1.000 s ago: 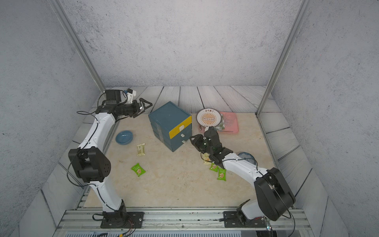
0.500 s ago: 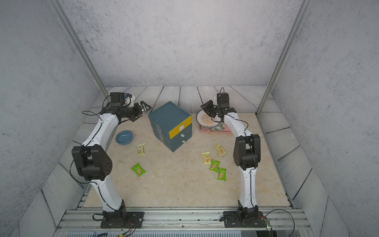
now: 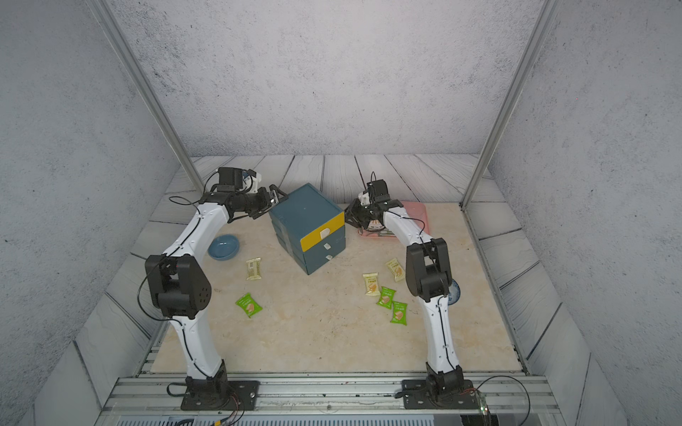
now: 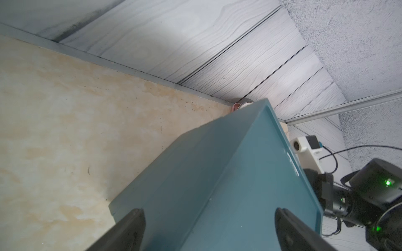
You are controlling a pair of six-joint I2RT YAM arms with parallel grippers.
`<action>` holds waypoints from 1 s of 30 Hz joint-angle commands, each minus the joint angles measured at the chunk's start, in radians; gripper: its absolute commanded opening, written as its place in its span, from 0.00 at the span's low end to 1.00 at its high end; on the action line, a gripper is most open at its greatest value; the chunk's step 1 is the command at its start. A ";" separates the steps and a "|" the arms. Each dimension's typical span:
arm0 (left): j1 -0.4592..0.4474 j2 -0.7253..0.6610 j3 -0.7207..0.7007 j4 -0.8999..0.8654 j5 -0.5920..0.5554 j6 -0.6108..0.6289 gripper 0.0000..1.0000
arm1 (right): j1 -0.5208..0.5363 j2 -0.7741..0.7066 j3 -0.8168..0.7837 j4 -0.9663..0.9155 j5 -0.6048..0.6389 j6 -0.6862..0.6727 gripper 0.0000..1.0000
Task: Take the cookies out of the drawer
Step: Close the drawer in the storage box, then adjust the storage box at the center of the board.
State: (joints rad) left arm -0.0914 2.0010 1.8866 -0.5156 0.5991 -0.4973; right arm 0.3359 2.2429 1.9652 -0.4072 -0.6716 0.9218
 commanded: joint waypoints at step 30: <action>0.015 -0.501 -0.303 0.007 0.083 0.048 0.99 | 0.188 -1.125 -1.136 0.123 0.325 0.204 0.40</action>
State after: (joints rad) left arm 0.0082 1.5490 1.5383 -0.5404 0.5911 -0.4831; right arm 0.4484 1.1969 0.9565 -0.3820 -0.3889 0.9668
